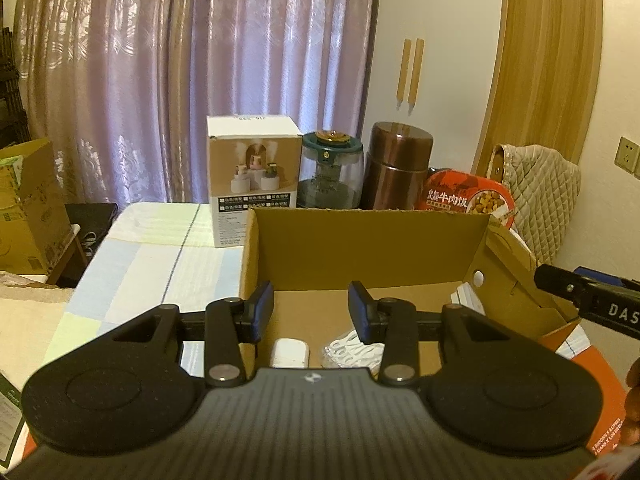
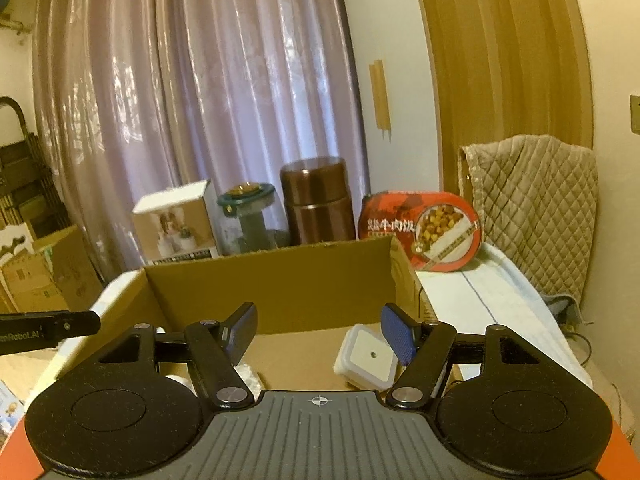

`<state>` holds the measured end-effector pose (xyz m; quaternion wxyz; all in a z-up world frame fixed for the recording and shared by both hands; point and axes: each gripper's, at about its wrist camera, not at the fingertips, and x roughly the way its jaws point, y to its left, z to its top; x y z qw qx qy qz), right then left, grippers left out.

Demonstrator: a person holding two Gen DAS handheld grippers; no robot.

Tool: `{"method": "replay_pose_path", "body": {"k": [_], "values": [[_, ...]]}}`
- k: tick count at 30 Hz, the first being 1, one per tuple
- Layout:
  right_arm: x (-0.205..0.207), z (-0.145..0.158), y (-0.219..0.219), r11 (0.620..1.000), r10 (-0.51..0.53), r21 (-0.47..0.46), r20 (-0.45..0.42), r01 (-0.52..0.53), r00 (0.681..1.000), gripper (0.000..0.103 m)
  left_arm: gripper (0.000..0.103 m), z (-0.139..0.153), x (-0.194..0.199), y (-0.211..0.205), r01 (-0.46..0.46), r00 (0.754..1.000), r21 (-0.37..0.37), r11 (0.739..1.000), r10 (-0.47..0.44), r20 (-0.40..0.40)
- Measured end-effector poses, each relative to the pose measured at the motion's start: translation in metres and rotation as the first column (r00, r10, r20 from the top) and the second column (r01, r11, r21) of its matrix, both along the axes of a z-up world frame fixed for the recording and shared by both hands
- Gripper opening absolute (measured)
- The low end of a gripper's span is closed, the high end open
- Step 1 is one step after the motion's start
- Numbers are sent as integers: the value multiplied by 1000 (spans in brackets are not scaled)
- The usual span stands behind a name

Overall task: Organize rigid objects
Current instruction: 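Open the right tool to drop the red toy into the box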

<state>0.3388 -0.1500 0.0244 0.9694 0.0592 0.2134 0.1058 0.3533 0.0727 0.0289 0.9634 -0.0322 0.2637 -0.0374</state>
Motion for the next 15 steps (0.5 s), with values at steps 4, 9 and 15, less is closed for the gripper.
{"method": "replay_pose_path", "body": {"k": [4, 9, 15], "values": [[-23, 4, -2, 1000, 13, 3, 5, -13, 1000, 66, 35, 0, -25, 1, -8, 1000, 1, 1000, 8, 2], [-56, 7, -9, 999, 34, -8, 2, -34, 999, 77, 35, -12, -67, 0, -15, 1000, 13, 1000, 15, -21], [-101, 5, -19, 999, 34, -21, -15, -35, 999, 82, 47, -34, -119, -7, -13, 997, 20, 1000, 14, -75]]}}
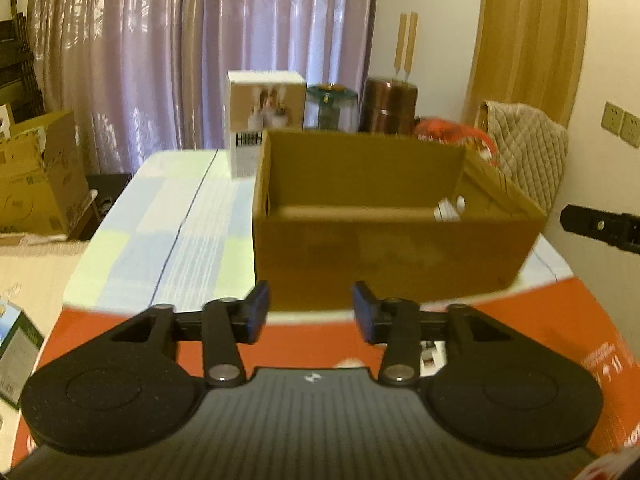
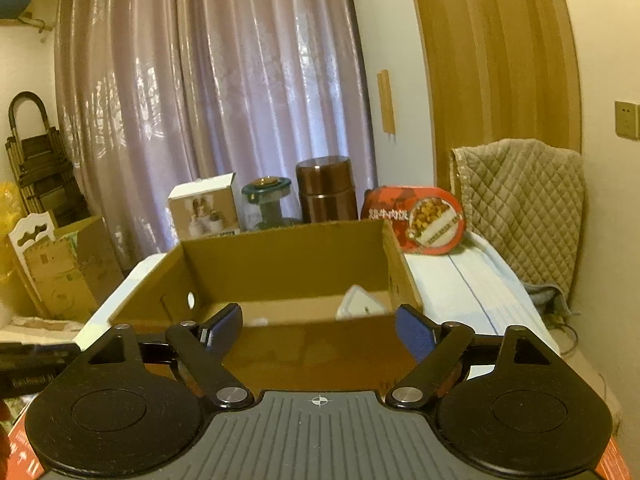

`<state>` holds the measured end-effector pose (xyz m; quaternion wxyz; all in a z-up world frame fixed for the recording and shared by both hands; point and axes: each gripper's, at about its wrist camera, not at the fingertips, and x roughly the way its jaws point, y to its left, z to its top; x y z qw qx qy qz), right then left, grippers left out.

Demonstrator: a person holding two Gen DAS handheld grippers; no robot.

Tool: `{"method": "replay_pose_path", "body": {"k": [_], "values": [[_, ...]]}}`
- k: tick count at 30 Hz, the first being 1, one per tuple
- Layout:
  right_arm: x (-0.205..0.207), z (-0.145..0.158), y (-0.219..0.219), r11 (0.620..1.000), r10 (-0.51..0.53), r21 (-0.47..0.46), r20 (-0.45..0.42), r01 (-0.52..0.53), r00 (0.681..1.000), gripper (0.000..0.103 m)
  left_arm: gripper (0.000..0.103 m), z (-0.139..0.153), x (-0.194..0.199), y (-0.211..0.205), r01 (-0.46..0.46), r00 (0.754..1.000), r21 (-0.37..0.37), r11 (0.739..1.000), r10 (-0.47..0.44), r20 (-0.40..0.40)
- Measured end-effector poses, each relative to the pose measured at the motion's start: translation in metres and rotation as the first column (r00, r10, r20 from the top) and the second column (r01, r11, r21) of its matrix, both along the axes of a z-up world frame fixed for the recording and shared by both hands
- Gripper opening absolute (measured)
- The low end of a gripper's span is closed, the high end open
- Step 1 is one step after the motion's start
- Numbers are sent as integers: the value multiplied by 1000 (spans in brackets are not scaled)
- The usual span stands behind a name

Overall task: Organize rigid objects
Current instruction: 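Open the right tool to drop the red toy into the box, then withdraw both tools back over the mat toward the wire rack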

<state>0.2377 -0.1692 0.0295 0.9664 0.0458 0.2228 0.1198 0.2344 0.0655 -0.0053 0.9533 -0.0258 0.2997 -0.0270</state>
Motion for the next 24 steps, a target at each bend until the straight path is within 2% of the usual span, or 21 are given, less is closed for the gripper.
{"method": "replay_pose_path", "body": {"k": [6, 14, 17, 24], "values": [[-53, -23, -8, 999, 0, -49, -30, -2, 1000, 83, 53, -15, -44, -4, 12, 1000, 9, 1000, -12, -11], [-109, -89, -9, 994, 18, -104, -182, -38, 983, 84, 64, -51, -83, 1, 12, 996, 33, 999, -9, -83], [-113, -103, 0, 990, 42, -119, -210, -68, 977, 84, 72, -59, -86, 3, 7, 996, 33, 999, -4, -93], [-88, -107, 10, 986, 9, -160, -198, -41, 980, 84, 73, -59, -77, 4, 6, 997, 7, 1000, -5, -83]]}}
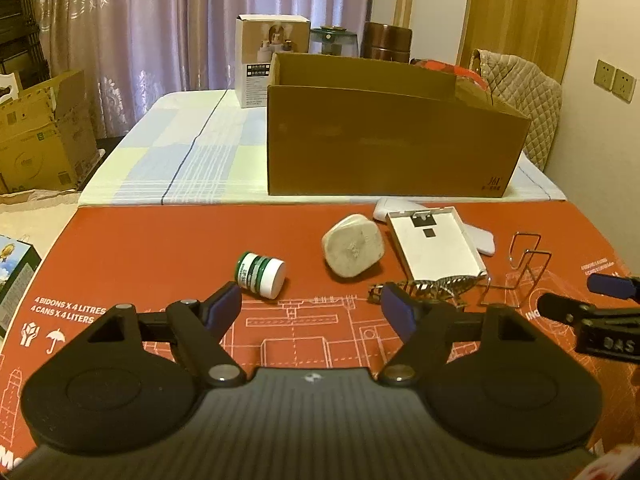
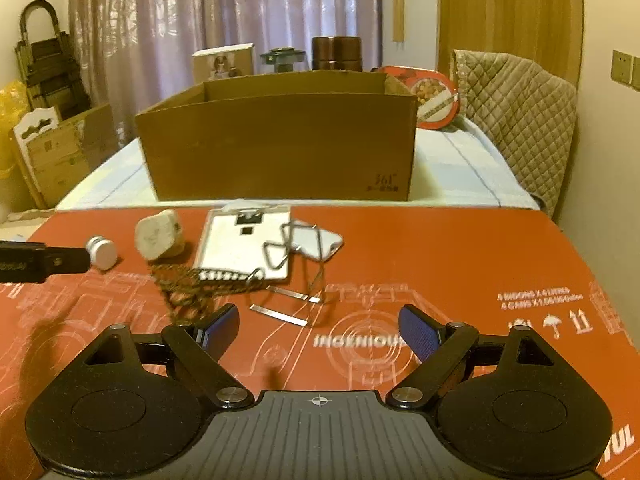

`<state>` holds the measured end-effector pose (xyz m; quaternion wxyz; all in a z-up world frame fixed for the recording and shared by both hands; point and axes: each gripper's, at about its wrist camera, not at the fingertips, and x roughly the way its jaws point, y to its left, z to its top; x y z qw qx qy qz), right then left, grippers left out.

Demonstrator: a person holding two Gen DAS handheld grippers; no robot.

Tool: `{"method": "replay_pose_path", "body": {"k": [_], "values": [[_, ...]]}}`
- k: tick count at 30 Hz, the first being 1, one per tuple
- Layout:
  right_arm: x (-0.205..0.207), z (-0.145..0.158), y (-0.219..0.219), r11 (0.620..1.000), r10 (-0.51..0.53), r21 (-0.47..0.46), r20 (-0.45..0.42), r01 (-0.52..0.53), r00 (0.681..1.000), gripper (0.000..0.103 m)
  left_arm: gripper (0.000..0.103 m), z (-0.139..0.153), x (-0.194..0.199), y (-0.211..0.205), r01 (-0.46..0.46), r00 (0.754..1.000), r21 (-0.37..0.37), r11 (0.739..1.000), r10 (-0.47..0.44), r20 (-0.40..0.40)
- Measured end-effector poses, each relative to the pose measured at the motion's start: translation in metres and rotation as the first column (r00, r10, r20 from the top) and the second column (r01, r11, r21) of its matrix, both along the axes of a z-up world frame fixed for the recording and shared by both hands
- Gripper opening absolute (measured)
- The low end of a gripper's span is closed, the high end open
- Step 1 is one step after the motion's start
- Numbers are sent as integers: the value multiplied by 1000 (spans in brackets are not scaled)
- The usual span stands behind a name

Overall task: Organize rigid objects
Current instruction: 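Withdraw both tools back over the mat toward the wire rack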

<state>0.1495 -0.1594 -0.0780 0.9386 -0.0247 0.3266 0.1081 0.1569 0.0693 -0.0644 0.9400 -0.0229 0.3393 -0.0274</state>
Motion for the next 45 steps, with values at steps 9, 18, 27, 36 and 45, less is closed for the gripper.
{"method": "replay_pose_path", "body": {"k": [9, 18, 27, 36, 45], "values": [[30, -20, -5, 996, -46, -72, -25, 44, 999, 71, 73, -7, 12, -7, 21, 999, -27, 999, -22, -28], [29, -16, -23, 995, -83, -61, -35, 81, 996, 71, 73, -10, 17, -14, 35, 999, -26, 999, -36, -34], [9, -14, -9, 993, 103, -59, -29, -105, 994, 73, 73, -10, 16, -11, 38, 999, -56, 998, -40, -29], [26, -29, 4, 984, 172, -56, 21, -171, 985, 72, 73, -11, 18, -15, 61, 998, -75, 995, -63, -24], [40, -38, 10, 984, 170, -67, 35, -167, 985, 50, 73, -14, 21, -21, 83, 996, -76, 994, -86, -29]]}}
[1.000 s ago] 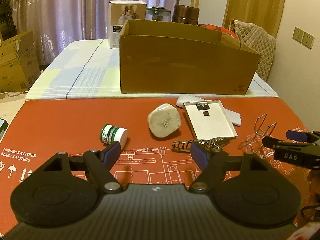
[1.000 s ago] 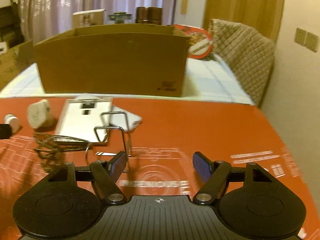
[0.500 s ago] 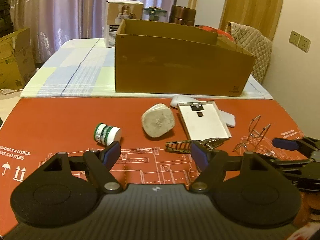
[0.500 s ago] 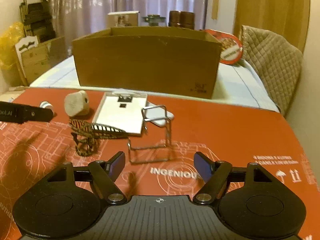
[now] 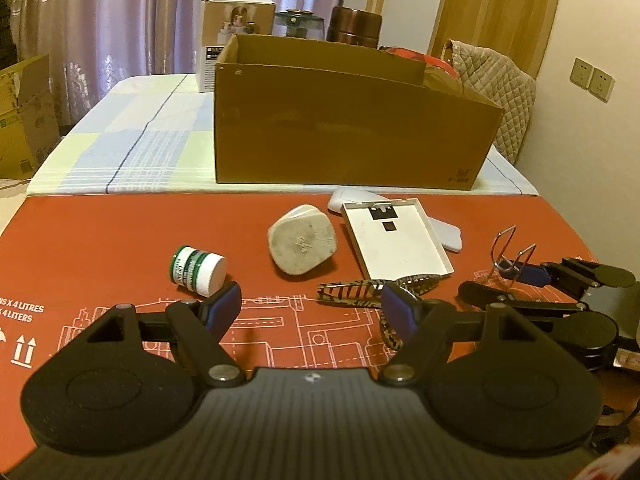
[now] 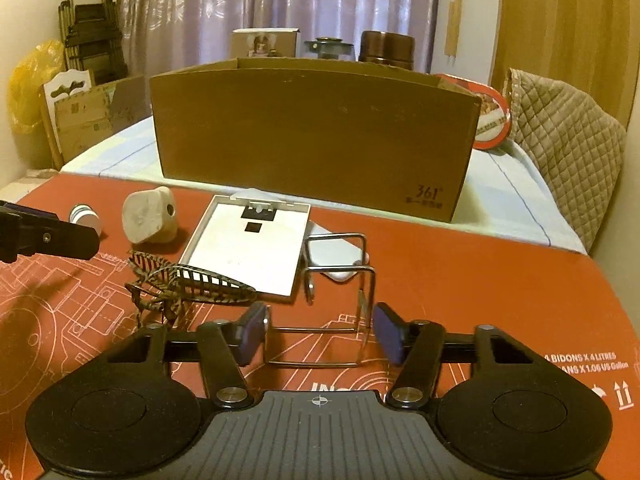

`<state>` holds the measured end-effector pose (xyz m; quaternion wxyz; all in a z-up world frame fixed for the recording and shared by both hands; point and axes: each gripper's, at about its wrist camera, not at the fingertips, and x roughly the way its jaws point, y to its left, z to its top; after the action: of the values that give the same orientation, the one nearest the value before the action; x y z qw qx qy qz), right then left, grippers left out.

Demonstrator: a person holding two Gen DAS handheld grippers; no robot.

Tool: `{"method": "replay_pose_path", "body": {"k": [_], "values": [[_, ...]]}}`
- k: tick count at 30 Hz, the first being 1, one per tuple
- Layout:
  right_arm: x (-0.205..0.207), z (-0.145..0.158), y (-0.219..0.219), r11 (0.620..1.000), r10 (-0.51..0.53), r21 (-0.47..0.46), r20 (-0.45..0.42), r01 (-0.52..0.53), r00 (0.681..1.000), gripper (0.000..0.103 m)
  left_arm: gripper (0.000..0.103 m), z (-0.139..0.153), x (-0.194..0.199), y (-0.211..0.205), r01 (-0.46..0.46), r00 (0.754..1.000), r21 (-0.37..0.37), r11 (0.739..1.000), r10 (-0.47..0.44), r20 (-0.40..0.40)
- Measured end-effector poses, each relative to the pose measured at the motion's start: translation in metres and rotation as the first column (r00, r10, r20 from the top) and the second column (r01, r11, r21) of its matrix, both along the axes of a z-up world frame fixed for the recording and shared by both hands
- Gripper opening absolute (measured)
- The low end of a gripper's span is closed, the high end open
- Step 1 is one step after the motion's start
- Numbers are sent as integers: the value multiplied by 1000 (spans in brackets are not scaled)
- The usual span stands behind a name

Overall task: Organize rigid objects
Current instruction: 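Withdraw both tools back over the mat toward the wire rack, then grasp the leopard-print band with the left tool while the right tool grasps the chrome wire rack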

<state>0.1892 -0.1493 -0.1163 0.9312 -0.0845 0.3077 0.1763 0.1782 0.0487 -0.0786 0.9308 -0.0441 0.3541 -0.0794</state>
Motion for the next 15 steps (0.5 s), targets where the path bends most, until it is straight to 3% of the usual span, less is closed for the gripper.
{"method": "replay_pose_path", "body": {"k": [7, 15], "values": [[-5, 5, -2, 1000, -29, 3, 0, 29, 1000, 50, 73, -3, 2, -12, 49, 999, -2, 999, -49, -2], [-5, 19, -19, 990, -140, 22, 1, 140, 990, 50, 72, -9, 5, -30, 100, 995, 13, 995, -100, 8]]}}
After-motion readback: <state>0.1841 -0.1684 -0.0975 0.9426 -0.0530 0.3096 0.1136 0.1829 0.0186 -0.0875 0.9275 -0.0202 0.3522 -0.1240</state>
